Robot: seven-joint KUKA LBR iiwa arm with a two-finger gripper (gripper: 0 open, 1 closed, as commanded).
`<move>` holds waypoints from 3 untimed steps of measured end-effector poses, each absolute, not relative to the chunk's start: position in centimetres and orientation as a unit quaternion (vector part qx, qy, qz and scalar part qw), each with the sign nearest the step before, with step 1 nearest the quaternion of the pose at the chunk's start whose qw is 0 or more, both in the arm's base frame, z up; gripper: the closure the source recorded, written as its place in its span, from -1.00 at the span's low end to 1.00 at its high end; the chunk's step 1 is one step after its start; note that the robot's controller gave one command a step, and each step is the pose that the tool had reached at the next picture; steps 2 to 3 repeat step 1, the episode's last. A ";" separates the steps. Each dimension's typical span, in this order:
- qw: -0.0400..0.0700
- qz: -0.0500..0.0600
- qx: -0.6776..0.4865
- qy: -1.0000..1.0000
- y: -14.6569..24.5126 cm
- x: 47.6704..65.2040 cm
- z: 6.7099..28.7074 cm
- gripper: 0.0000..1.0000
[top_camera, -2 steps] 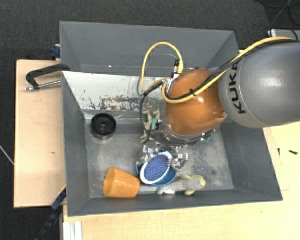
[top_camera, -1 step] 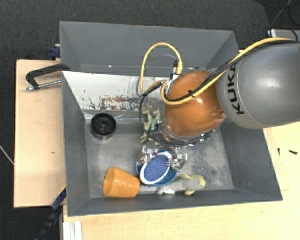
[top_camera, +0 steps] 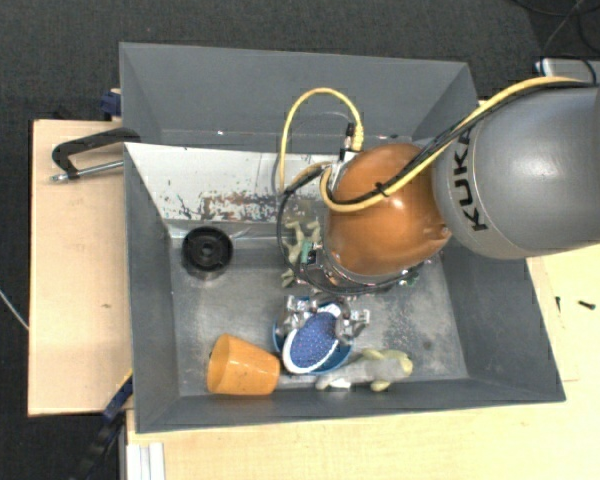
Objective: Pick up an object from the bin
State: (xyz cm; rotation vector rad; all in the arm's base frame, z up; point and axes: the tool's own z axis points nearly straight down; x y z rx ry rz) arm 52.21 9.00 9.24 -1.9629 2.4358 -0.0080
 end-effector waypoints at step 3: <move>0.005 -0.001 -0.627 0.779 9.2 52.4 13.1 1.00</move>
Offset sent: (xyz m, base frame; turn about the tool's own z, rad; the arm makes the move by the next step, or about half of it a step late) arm -0.0001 0.0001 0.0354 0.0000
